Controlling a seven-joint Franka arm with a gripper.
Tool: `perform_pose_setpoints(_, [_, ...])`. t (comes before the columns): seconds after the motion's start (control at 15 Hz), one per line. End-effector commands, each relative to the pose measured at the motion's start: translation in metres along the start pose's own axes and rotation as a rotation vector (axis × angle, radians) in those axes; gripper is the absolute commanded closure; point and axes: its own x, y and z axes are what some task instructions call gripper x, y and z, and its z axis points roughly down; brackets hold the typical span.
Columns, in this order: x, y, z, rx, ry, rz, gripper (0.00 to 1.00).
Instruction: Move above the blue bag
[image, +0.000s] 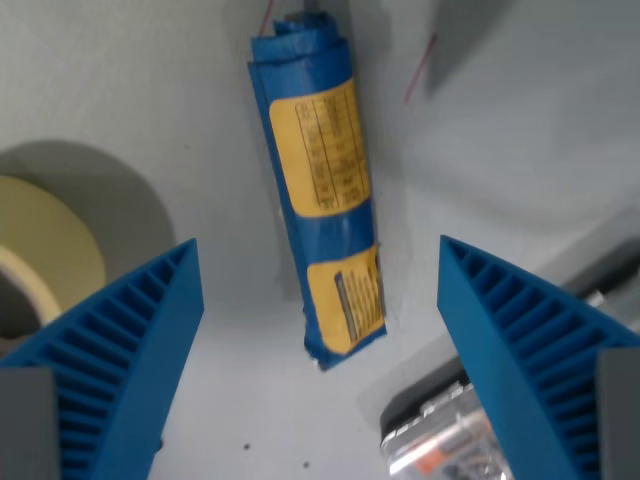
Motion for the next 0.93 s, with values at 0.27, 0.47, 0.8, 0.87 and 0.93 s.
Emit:
perform_pose_setpoints(0.27, [-0.003, -0.001, 0.015, -0.071, 0.073, -0.118, 0.00])
perform_pose_setpoints(0.47, [-0.003, -0.001, 0.019, -0.072, 0.073, -0.106, 0.00])
perform_pose_setpoints(0.8, [-0.003, -0.001, 0.022, -0.074, 0.077, -0.087, 0.00])
perform_pose_setpoints(0.87, [-0.003, -0.001, 0.022, -0.073, 0.077, -0.085, 0.00])
perform_pose_setpoints(0.93, [-0.003, -0.001, 0.022, -0.073, 0.077, -0.085, 0.00])
